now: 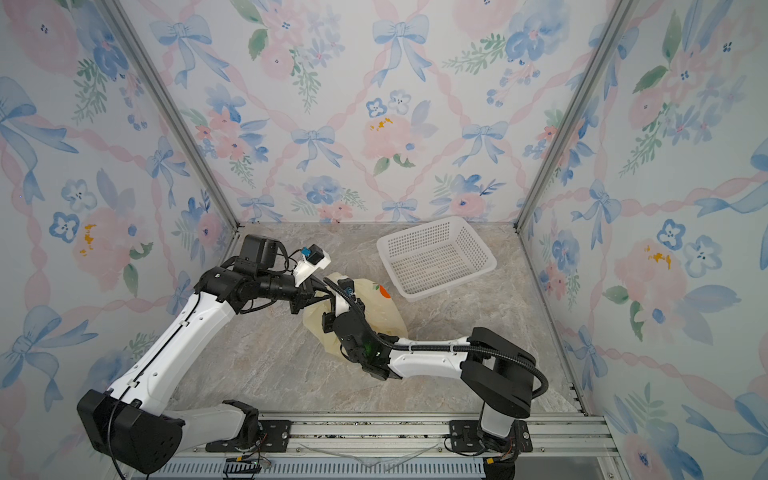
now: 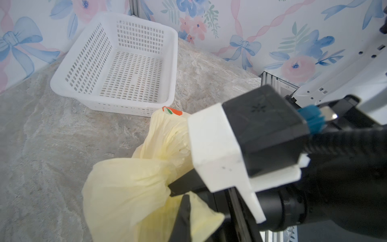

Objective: Place the pears into plastic bags & tie knots
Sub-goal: Tie the plastic bag at the center of the board.

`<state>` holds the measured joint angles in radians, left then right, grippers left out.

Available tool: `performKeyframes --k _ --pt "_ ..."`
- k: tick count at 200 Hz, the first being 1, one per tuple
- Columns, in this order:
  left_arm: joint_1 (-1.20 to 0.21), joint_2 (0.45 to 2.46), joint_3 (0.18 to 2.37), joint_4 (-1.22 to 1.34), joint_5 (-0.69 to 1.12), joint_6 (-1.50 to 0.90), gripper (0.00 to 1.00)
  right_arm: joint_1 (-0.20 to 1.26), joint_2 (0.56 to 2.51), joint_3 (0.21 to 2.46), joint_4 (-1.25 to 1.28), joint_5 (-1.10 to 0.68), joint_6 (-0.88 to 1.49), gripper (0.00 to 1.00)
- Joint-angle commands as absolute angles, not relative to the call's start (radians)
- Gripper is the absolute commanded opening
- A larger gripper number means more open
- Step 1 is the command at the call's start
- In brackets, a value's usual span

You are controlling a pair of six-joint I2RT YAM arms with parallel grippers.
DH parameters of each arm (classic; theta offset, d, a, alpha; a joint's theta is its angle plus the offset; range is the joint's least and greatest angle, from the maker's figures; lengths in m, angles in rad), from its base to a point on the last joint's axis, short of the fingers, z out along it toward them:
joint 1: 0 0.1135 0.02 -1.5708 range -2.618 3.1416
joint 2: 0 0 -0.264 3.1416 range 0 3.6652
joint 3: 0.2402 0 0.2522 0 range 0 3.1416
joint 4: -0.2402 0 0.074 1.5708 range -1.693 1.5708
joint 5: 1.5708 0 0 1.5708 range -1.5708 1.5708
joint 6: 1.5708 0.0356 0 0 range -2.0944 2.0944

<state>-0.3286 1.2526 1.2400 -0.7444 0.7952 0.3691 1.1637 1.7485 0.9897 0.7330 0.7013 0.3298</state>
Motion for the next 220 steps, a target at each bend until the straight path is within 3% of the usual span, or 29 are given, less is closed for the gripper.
performKeyframes --k 1,63,102,133,156,176,190,220 --pt "-0.356 1.172 1.236 -0.69 1.005 0.332 0.0 1.106 1.843 0.997 0.847 0.753 0.207 0.0" --pt "-0.385 1.128 1.13 -0.536 0.943 0.195 0.03 1.008 1.817 0.922 1.076 0.763 0.098 0.0" --pt "-0.387 1.142 1.125 -0.477 0.839 0.141 0.07 0.95 1.758 0.84 1.13 0.646 0.075 0.0" --pt "-0.382 1.139 1.166 -0.463 0.726 0.155 0.27 0.924 1.737 0.832 1.091 0.556 0.06 0.0" --pt "-0.372 1.126 1.198 -0.459 0.555 0.168 0.56 0.92 1.736 0.831 1.076 0.537 0.062 0.0" --pt "-0.351 1.129 1.196 -0.45 0.445 0.199 0.73 0.92 1.733 0.834 1.067 0.532 0.064 0.0" --pt "-0.34 1.163 1.186 -0.442 0.376 0.22 0.78 0.92 1.732 0.833 1.062 0.532 0.066 0.0" --pt "-0.332 1.276 1.201 -0.439 0.458 0.276 0.83 0.923 1.724 0.828 1.051 0.53 0.074 0.0"
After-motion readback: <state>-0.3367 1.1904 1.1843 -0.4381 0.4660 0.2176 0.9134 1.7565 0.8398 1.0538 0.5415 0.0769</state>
